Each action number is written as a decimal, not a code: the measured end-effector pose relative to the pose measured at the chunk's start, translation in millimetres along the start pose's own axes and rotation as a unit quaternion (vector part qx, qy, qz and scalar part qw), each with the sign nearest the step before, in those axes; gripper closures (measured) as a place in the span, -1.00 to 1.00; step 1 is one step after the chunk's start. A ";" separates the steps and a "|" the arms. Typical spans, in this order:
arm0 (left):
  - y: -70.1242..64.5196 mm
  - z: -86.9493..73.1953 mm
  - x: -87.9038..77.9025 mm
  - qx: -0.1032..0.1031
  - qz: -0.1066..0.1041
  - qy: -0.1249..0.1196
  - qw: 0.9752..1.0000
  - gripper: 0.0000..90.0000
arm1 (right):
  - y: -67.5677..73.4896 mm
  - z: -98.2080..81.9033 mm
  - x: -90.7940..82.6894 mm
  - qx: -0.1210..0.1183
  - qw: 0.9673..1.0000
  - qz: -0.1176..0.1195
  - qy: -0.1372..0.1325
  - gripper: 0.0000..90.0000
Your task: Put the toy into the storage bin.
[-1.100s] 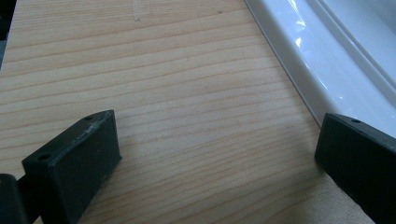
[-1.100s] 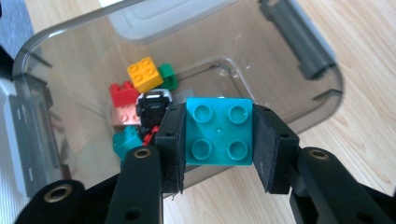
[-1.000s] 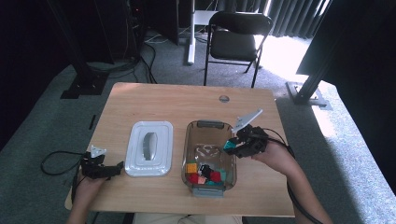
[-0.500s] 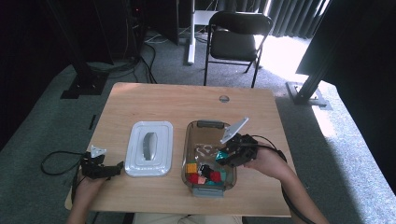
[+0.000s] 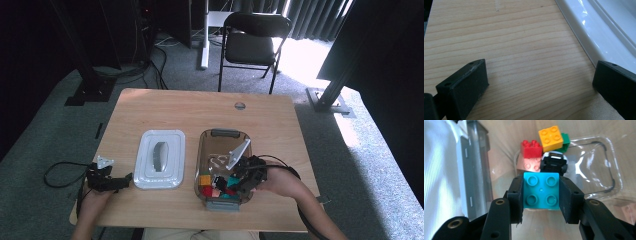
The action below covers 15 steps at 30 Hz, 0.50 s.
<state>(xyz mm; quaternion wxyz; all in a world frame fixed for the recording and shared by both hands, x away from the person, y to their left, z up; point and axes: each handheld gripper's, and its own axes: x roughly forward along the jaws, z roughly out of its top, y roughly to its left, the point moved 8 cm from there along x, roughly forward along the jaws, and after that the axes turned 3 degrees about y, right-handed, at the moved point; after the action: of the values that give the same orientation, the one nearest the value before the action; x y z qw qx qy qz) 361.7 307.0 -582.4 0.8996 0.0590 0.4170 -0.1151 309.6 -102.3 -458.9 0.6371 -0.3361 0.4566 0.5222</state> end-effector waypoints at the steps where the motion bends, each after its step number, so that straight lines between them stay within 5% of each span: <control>1: 0.0 0.0 0.0 0.000 0.000 0.000 1.000 -0.99 | 1.0 0.0 0.6 -0.002 1.000 0.003 0.000 0.30; 15: 0.0 0.0 0.0 0.000 0.000 0.000 1.000 -0.99 | 3.8 1.5 14.2 -0.019 0.999 0.009 0.042 0.30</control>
<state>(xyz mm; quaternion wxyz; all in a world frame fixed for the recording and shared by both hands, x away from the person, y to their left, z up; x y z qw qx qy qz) 361.7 307.0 -582.4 0.8996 0.0590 0.4171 -0.1151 306.8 -95.0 -471.4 0.6059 -0.3659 0.4759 0.5221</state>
